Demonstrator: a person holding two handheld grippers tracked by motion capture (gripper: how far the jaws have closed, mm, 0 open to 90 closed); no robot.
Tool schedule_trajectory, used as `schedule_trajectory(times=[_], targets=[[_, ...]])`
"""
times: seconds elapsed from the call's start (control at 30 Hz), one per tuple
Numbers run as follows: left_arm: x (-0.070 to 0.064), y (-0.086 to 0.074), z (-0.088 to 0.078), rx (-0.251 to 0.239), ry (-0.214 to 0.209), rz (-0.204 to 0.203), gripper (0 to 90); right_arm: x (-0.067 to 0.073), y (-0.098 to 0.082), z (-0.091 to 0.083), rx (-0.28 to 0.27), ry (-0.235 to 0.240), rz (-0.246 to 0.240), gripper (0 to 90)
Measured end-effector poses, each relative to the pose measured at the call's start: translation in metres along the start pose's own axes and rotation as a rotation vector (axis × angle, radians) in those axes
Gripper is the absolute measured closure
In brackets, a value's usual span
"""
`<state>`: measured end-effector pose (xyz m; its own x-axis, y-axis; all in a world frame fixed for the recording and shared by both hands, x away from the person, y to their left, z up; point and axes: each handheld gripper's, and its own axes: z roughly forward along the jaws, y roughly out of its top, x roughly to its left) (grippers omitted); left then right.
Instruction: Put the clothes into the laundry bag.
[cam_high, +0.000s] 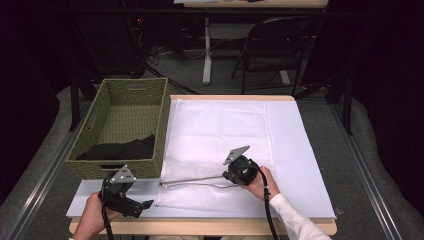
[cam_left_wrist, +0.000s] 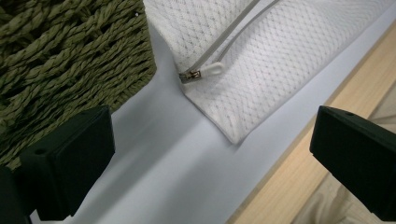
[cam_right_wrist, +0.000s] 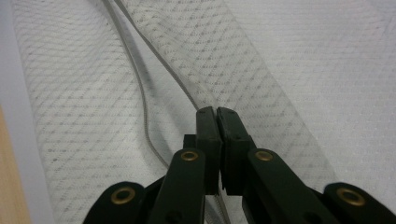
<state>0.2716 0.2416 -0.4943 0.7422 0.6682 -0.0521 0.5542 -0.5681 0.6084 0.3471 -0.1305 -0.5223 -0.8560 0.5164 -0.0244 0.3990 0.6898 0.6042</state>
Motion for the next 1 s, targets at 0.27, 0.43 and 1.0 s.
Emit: schedule_trajectory(times=[0.27,0.43,1.0], targets=[[0.005,0.01,-0.013,0.021,0.01,0.075,0.3,0.001,0.001,-0.002,0.005,0.002,-0.008,88.7],[0.015,0.017,-0.024,0.014,0.034,0.1,0.2,0.0,0.002,-0.002,0.01,0.007,-0.003,88.7],[0.048,0.058,-0.063,0.079,0.095,0.221,0.2,0.001,0.002,-0.003,0.008,0.011,-0.01,88.8]])
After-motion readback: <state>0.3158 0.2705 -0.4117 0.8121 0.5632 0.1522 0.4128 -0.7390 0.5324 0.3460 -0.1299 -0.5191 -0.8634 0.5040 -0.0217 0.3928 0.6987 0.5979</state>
